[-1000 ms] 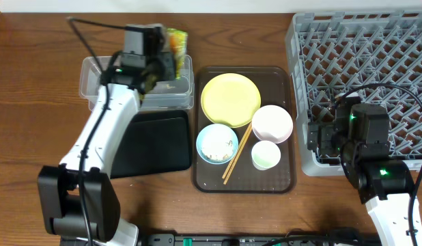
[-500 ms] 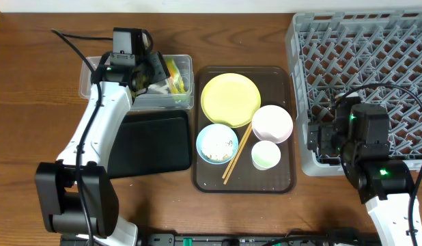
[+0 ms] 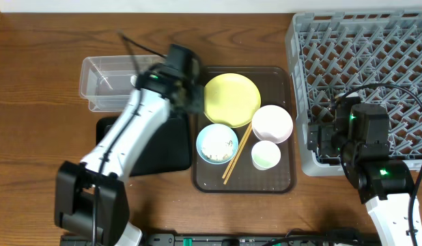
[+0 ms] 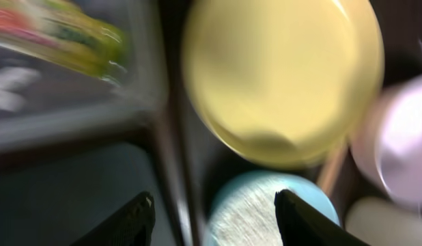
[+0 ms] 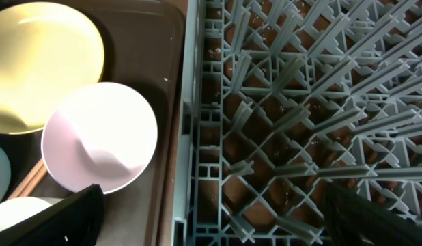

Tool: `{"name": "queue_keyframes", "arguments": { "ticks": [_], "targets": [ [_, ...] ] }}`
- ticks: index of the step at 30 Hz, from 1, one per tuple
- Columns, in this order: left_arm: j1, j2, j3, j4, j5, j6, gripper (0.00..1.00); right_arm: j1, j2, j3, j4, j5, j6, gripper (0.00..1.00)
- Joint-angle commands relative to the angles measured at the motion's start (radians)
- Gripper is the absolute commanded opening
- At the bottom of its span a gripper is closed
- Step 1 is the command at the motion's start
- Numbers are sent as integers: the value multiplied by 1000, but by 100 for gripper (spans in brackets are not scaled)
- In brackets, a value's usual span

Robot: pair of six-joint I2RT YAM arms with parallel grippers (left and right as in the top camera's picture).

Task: Sort waste into correct bins and load items into the dishwasher rack
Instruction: 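Reach the left gripper to the light-blue rice bowl and grasp its rim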

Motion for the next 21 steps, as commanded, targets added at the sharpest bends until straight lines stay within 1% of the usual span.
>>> {"name": "queue_keyframes", "arguments": {
  "ticks": [1, 8, 15, 18, 21],
  "targets": [
    [-89, -24, -1, -39, 6, 45, 59, 13, -2, 24, -2, 9, 11, 99],
    [-260, 5, -24, -42, 5, 44, 59, 13, -2, 24, -5, 9, 11, 99],
    [-347, 111, -26, -35, 4, -28, 58, 13, -2, 24, -6, 8, 11, 99],
    [-356, 160, -26, -19, 5, -28, 55, 13, -2, 24, -7, -2, 11, 99],
    [-357, 202, -26, -1, 5, -28, 47, 13, -2, 24, -7, -6, 11, 99]
  ]
}}
